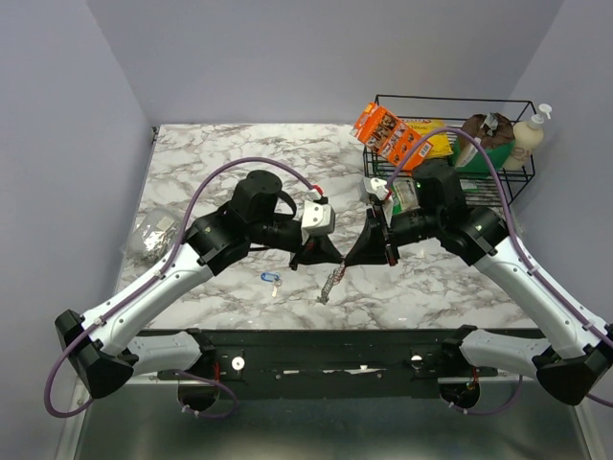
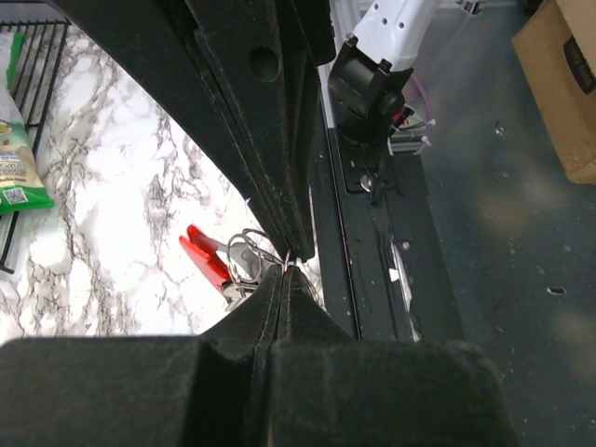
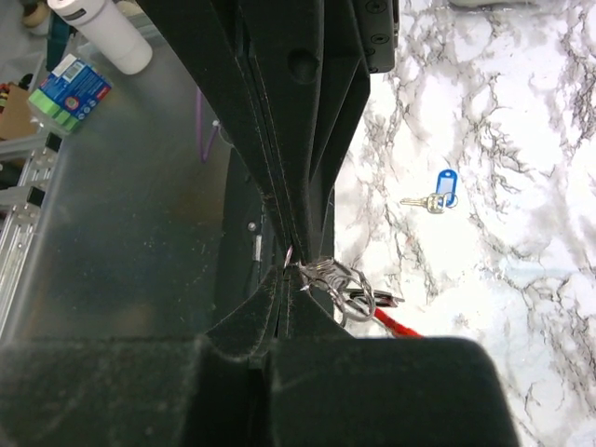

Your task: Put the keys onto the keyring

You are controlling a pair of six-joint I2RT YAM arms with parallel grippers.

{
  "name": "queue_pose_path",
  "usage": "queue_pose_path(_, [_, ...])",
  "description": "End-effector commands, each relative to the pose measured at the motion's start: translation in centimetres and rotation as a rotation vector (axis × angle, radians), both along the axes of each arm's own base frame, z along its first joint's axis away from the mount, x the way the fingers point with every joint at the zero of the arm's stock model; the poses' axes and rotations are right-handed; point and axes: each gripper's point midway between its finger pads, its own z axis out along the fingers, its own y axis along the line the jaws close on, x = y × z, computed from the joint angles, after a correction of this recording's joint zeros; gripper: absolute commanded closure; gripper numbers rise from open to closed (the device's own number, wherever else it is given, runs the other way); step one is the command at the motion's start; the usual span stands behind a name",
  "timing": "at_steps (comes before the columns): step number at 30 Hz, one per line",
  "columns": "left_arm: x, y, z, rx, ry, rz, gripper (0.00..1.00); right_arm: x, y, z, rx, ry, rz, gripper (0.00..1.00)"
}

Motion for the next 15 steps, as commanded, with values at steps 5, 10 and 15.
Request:
queue_pose_path(5, [-0.5,0.3,3.2,-0.307,-0.165,0.06,1.0,1.6,0.1,3.9,0.176,-0.106,-0.187,0.45])
queue_pose_path(10, [-1.3,1.3,2.9,-0.432,-0.208,0.081,1.0,2.1,-0.9,5.8,0.283,-0.143,-0.311,0.22])
queue_pose_path(15, [-3.4,3.0,5.5,-0.639,-0.383,0.032,1.0,1.7,-1.3,6.5,0.315,-0.165,-0.303,0.21])
